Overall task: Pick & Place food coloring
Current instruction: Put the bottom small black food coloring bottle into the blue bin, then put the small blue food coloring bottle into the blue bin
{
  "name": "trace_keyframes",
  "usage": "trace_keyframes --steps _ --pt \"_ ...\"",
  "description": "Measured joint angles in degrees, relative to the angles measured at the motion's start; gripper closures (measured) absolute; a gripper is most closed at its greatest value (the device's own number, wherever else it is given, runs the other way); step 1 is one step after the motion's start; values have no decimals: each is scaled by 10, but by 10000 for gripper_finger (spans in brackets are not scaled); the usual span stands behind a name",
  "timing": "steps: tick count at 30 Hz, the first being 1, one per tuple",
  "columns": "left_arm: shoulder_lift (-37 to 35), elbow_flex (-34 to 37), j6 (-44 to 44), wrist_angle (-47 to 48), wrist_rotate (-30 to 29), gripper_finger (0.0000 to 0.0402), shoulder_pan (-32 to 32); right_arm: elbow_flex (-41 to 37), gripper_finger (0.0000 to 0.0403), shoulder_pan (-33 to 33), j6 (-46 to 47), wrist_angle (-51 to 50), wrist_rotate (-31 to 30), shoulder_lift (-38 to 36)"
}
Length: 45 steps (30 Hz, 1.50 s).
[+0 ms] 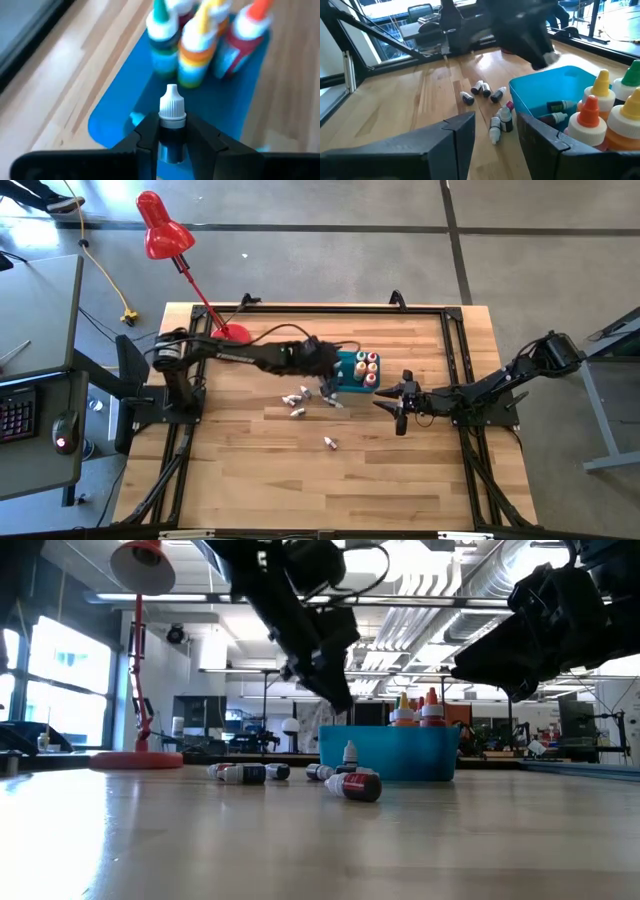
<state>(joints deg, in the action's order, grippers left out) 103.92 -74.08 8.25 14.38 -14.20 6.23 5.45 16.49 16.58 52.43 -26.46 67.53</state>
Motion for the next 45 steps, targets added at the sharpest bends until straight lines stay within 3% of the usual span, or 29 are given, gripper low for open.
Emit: trace_keyframes --steps 5,14,17,24,28,32,38,45 --pt "39 0 -9 -42 23 322 21 0 263 0 0 -8 3 0" --pt "55 -4 -55 -34 18 235 23 0 263 0 -1 -12 3 0" --pt "33 -45 -57 56 19 221 23 0 263 0 -1 -12 3 0" --pt "-17 -170 -67 388 34 219 6 0 263 0 -1 -13 3 0" --pt "-38 -179 -50 513 48 219 -23 0 263 0 -1 -16 -2 0" --pt "-38 -124 20 479 47 219 -64 0 263 0 -1 -18 -5 0" --pt "-32 -7 32 343 57 219 -130 0 263 0 -1 -20 -6 0" --pt "-33 56 78 286 42 219 -145 0 263 0 -13 -21 -7 0"
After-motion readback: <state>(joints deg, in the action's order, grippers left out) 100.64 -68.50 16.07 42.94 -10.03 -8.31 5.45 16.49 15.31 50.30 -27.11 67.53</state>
